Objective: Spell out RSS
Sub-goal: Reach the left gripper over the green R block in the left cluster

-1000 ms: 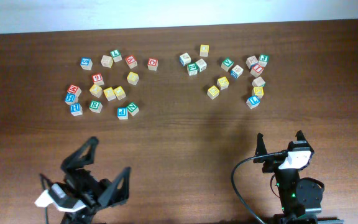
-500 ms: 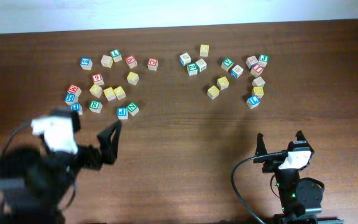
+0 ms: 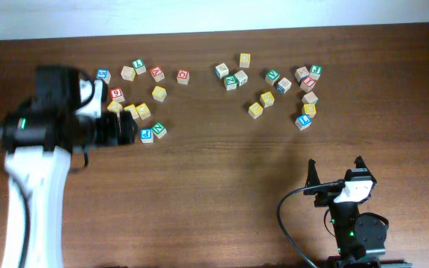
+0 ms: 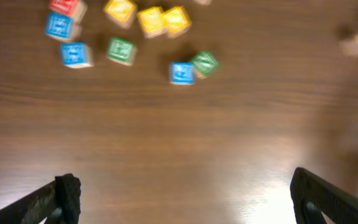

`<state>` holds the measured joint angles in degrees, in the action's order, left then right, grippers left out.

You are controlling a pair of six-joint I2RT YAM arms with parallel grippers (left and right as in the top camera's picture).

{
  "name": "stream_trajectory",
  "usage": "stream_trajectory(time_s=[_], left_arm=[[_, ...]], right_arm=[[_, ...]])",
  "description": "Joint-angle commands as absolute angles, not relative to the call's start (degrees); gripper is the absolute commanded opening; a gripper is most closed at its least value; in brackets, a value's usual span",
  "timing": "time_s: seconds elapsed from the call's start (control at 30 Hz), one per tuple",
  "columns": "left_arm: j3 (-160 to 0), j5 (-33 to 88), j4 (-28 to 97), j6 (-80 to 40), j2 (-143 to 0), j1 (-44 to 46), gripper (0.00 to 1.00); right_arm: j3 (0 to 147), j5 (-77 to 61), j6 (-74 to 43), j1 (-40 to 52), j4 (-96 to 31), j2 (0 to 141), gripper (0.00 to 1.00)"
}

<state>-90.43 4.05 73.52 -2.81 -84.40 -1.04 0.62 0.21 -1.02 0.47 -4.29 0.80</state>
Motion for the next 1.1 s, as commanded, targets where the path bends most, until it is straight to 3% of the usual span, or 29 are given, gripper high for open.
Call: stream_trajectory(time_s=[0.0, 0.13, 0.5, 0.63, 0.77, 1.07], left_arm=[[-92.2, -6.6, 71.4, -3.2, -92.1, -1.0, 0.99], [-92.2, -7.8, 69.9, -2.7, -100.0, -1.0, 0.99], [-92.1, -2.5, 62.3, 17.6, -110.7, -4.1, 1.00], [-92.1, -2.1, 58.0, 17.7, -113.4, -6.1, 1.00], [-92.1, 1.0, 53.7, 17.8, -115.5, -6.3, 0.87], [-92.1, 5.8, 48.9, 21.8, -121.0, -6.3, 0.84]], right_arm=[[0.3, 0.7, -0.7, 0.6, -4.7, 0.4, 0.98], [0.3, 0.7, -0.7, 0.6, -4.7, 0.4, 0.98], [0.3, 0.7, -0.7, 0.6, -4.7, 0.4, 0.98], [0.3, 0.7, -0.7, 0.6, -4.7, 0.4, 0.98], [0.3, 0.7, -0.7, 0.6, -4.7, 0.4, 0.98], [0.3, 0.7, -0.7, 0.6, -4.7, 0.4, 0.98]])
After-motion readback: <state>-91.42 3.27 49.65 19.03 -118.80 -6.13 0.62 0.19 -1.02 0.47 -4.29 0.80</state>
